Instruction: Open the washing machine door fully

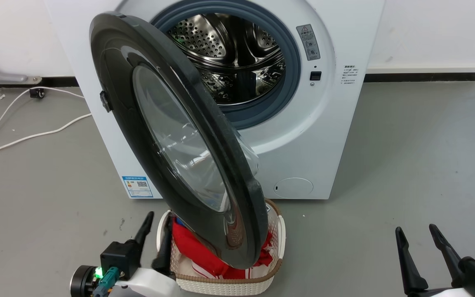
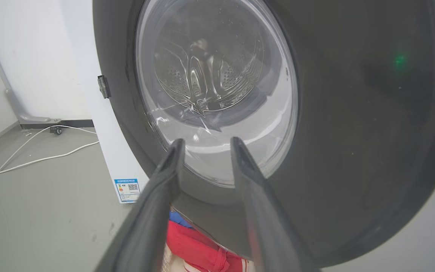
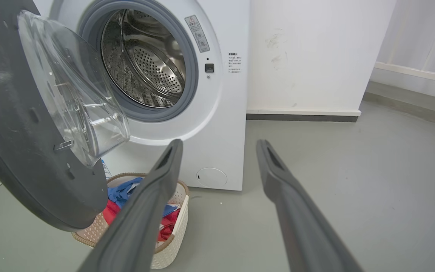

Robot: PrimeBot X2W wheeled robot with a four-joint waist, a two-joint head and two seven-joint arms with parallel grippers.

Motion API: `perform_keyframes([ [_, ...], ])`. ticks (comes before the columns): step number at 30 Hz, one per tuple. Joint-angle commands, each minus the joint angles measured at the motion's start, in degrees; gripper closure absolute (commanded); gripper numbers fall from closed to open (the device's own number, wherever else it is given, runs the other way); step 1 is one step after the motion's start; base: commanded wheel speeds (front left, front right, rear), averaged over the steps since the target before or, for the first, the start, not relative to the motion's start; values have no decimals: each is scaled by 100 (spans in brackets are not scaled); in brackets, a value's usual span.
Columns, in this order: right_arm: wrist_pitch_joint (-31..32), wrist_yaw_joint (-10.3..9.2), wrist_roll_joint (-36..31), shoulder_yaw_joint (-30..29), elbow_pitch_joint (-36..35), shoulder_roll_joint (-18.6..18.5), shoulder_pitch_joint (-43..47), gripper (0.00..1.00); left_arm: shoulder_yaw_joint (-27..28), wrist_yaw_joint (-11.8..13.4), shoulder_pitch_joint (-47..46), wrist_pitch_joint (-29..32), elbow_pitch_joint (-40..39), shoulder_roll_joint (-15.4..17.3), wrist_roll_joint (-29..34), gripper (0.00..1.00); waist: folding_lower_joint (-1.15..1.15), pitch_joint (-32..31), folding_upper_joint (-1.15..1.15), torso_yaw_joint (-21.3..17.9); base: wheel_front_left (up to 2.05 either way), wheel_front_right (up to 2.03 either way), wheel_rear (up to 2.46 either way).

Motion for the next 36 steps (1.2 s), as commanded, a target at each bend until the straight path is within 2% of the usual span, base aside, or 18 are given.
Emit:
perform_keyframes([
  [1, -5, 1, -37, 27, -15, 26, -26, 0, -10, 1, -35, 12, -30, 21, -41, 100, 0, 2, 0, 2, 0, 0, 0],
  [12, -25, 1, -23, 69, -11, 58, -148, 0, 96, 86, -125, 222, -248, -36, -288, 100, 0, 64, 0, 42, 0, 0, 0],
  [17, -40, 1, -46, 35, -20, 78, -198, 0, 167, 229, -369, 361, -802, -25, -274, 100, 0, 105, 0, 112, 0, 0, 0],
  [23, -45, 1, -60, 11, -22, 104, -236, 0, 147, 461, -803, 565, -1838, -72, -116, 100, 0, 157, 0, 203, 0, 0, 0],
  [30, -28, 1, -41, 50, 1, 118, -283, 0, -213, 556, -1330, 760, -2869, -254, 43, 100, 0, 227, 0, 207, 0, 0, 0],
  [36, 4, 1, -2, 53, 58, 122, -288, 0, -873, 425, -1672, 1027, -3305, -415, -70, 100, 0, 245, 0, 154, 0, 0, 0],
])
